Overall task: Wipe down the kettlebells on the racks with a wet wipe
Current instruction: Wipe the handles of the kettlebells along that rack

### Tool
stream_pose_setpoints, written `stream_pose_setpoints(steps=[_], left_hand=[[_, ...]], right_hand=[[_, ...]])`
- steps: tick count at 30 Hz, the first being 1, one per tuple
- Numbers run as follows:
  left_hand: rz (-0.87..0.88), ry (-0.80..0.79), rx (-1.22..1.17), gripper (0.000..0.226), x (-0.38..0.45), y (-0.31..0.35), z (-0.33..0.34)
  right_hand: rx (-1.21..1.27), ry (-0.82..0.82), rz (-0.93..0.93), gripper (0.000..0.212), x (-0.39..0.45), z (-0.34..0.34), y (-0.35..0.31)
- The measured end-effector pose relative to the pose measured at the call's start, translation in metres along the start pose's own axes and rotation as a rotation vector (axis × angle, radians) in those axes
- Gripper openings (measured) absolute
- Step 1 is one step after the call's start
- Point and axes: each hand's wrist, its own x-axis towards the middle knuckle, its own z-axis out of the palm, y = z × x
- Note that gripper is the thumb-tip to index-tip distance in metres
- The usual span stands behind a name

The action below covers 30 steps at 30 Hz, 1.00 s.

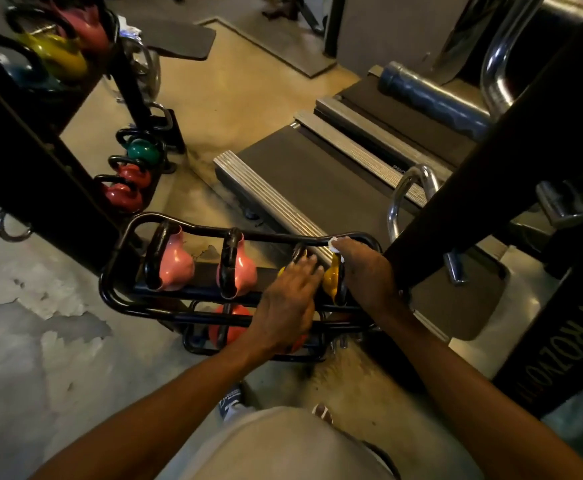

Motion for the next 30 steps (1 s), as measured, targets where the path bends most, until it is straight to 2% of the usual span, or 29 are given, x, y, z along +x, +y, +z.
stream_pose_setpoints(steps=[3, 6, 9, 11, 16, 20, 22, 25, 30], left_hand=[[0.1, -0.104, -0.003, 0.065, -0.005, 0.018, 0.01], [0.12, -0.195, 0.012, 0.068, -0.005, 0.028, 0.022], [0.083, -0.274, -0.001, 0.074, -0.003, 0.036, 0.025], [0.065, -0.313, 0.015, 0.077, -0.004, 0.042, 0.025], [0.019, -0.293, 0.031, 0.069, -0.001, 0.046, 0.028], [-0.002, -0.265, 0.025, 0.066, 0.008, 0.052, 0.027], [-0.004, -0.281, 0.036, 0.062, 0.007, 0.051, 0.031], [-0.023, -0.33, 0.005, 0.059, 0.0, 0.047, 0.038], [0.002, -0.259, -0.015, 0.062, 0.0, 0.051, 0.031]], right_hand=[[-0.046, -0.094, -0.032, 0.036, 0.003, -0.002, 0.012], [0.078, -0.229, 0.025, 0.028, -0.003, -0.007, 0.017], [0.208, -0.301, 0.039, 0.039, -0.015, -0.01, 0.022], [0.177, -0.375, 0.087, 0.051, -0.021, -0.01, 0.02], [0.138, -0.492, 0.179, 0.078, -0.011, 0.001, 0.012], [0.199, -0.539, 0.274, 0.079, 0.008, -0.001, 0.014], [0.174, -0.546, 0.269, 0.085, 0.003, -0.003, 0.011], [0.081, -0.544, 0.193, 0.106, -0.017, -0.002, 0.007], [0.092, -0.543, 0.264, 0.091, 0.01, 0.01, 0.012]])
